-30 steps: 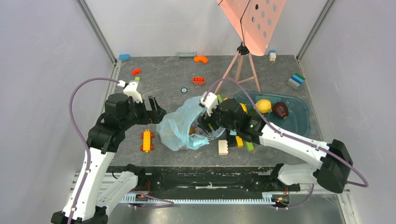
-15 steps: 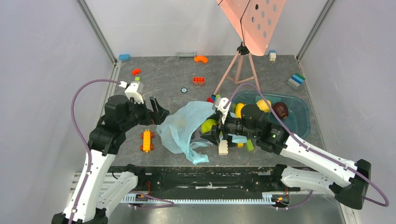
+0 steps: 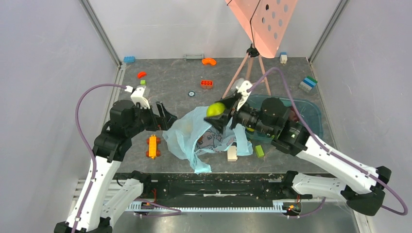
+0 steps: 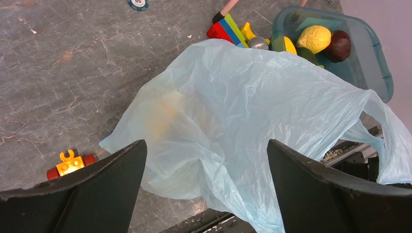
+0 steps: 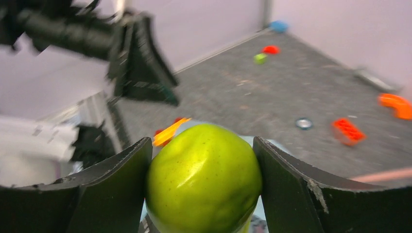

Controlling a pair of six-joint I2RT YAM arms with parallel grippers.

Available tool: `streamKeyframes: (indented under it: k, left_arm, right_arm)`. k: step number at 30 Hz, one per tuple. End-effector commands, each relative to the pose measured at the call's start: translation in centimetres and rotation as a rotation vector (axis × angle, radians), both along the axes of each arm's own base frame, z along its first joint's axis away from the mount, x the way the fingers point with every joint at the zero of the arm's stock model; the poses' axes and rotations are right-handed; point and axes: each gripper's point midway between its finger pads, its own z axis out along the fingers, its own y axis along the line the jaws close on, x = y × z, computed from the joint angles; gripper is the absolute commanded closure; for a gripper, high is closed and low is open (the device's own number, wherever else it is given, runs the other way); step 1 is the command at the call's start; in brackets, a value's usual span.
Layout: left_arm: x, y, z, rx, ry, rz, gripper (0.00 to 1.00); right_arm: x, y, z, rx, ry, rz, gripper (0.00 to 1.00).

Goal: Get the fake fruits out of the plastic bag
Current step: Place the fake fruit in the bin.

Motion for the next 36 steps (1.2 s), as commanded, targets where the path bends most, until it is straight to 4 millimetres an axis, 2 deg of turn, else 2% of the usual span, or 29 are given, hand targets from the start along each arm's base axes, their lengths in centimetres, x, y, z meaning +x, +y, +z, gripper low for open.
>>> streamKeyframes:
  k: [1, 6, 12, 16, 19, 23, 31, 36]
  left_arm:
    - [0.2, -0.2, 0.8, -0.031, -0.03, 0.011, 0.0]
    - [0.4, 0.0, 0.4, -0.029, -0.023, 0.03, 0.0]
    - [0.6, 0.0, 0.3, -0.02, -0.017, 0.029, 0.0]
    - [0.5, -0.1, 0.2, -0.021, -0.015, 0.02, 0.0]
    - [0.5, -0.1, 0.0, -0.018, -0.014, 0.018, 0.0]
    - [0.5, 0.0, -0.1, -0.017, -0.014, 0.02, 0.0]
    - [0.3, 0.0, -0.2, -0.01, -0.02, 0.014, 0.0]
    - [0.0, -0.2, -0.3, -0.008, -0.024, -0.015, 0.0]
  right_arm:
    - [6.0, -6.4, 1.2, -0.096, -0.023, -0.475, 0.62]
    - [9.6, -13.1, -4.5, -0.236, 0.046, -0.773, 0.62]
    - [10.8, -20.5, -8.9, -0.3, 0.092, -1.051, 0.62]
    - [11.1, -24.3, -12.6, -0.337, 0.153, -1.163, 0.62]
    - [11.5, -26.5, -15.7, -0.376, 0.204, -1.213, 0.6]
    - [12.4, -29.3, -18.8, -0.395, 0.279, -1.259, 0.59]
    - [14.3, -33.2, -22.1, -0.434, 0.355, -1.34, 0.58]
    - [14.8, -34.1, -23.5, -0.472, 0.389, -1.364, 0.54]
